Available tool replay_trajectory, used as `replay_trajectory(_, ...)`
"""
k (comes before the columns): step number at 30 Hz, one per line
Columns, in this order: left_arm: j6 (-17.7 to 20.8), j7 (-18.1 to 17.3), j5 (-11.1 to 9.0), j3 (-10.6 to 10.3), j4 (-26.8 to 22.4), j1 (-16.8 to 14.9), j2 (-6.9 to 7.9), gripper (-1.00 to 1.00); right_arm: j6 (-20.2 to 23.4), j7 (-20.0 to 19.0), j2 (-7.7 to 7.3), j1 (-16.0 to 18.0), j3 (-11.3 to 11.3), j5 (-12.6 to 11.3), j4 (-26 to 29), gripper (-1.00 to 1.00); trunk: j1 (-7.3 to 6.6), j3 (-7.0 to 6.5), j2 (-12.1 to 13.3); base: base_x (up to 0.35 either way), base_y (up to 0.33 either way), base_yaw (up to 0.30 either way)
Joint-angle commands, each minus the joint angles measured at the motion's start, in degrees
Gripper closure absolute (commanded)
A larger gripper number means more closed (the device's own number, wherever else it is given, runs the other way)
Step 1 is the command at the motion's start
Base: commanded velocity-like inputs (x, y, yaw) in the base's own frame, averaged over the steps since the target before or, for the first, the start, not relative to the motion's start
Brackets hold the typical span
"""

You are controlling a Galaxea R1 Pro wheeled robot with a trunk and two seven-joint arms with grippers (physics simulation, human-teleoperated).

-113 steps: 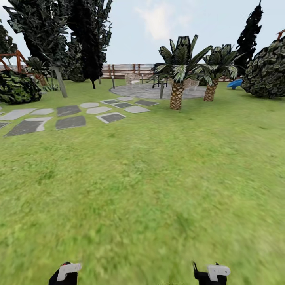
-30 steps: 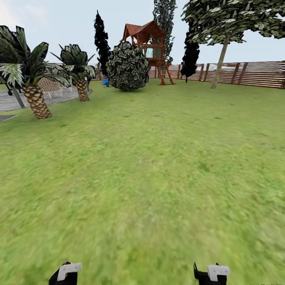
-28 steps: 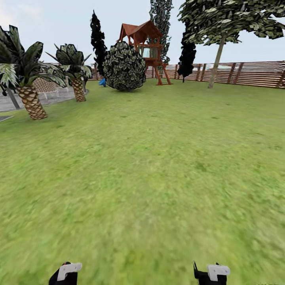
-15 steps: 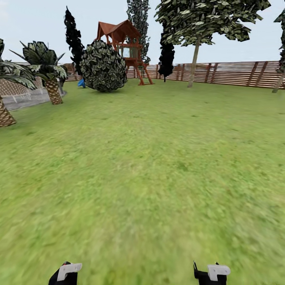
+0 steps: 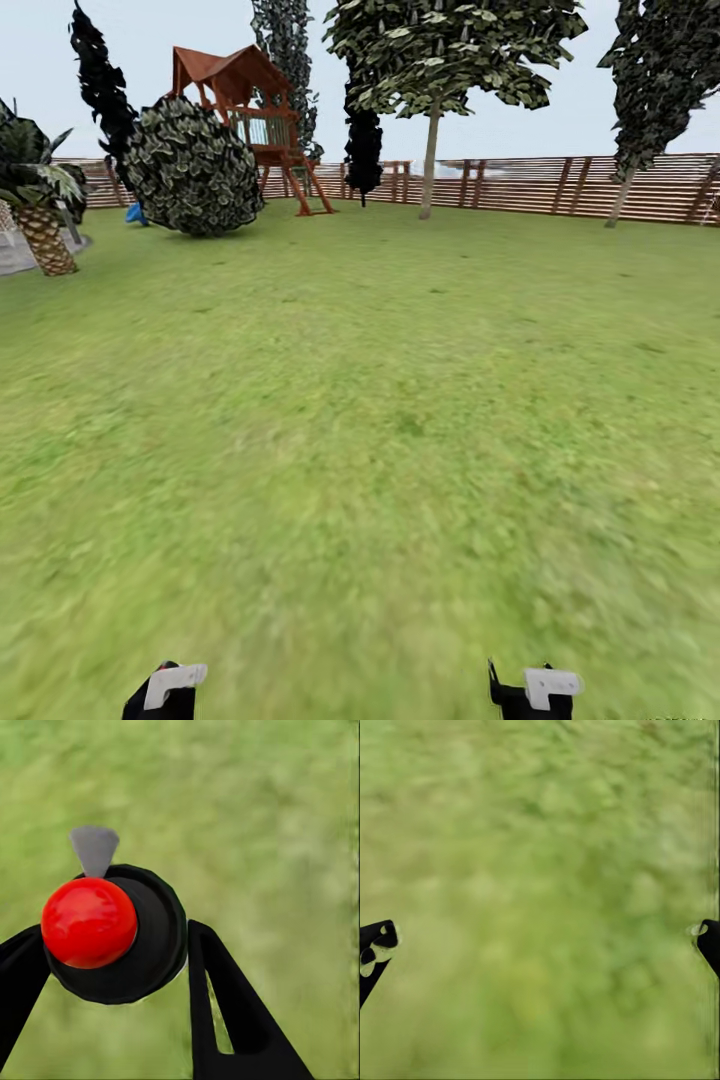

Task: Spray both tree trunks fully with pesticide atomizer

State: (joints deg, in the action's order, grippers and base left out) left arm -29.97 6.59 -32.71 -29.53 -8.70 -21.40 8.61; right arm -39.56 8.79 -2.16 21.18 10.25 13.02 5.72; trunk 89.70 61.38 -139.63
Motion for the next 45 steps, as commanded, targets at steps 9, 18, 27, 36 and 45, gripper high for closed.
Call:
replay_trajectory(9, 0.05, 0.0, 0.01, 0.0, 0.0, -0.03, 0.0, 1.0, 0.01, 0.09, -0.04, 0.0, -0.03, -0.01, -0.13, -1.0, 0.0, 0.0, 0.0, 0.277, -0.143, -0.3)
replay_trajectory(18, 0.02, 0.0, 0.01, 0.0, 0.0, 0.02, -0.08, 1.0, -0.03, 0.09, -0.04, 0.0, -0.05, -0.01, -0.18, -1.0, 0.0, 0.0, 0.0, 0.324, -0.037, -0.3)
replay_trajectory(27, 0.0, 0.0, -0.01, 0.0, 0.01, 0.01, 0.0, 1.0, -0.01, 0.09, -0.04, 0.0, -0.05, 0.05, -0.18, -1.0, 0.0, 0.0, 0.0, 0.139, 0.0, -0.237)
replay_trajectory(36, 0.02, 0.0, -0.07, 0.0, 0.0, 0.04, 0.0, 1.0, -0.06, 0.09, 0.04, 0.0, -0.14, 0.23, -0.27, -1.0, 0.0, 0.0, 0.0, 0.305, 0.0, -0.005)
replay_trajectory(45, 0.0, 0.0, -0.05, 0.0, 0.0, 0.03, -0.04, 1.0, -0.07, 0.17, -0.04, 0.0, -0.14, 0.17, -0.23, -1.0, 0.0, 0.0, 0.0, 0.335, 0.0, 0.0)
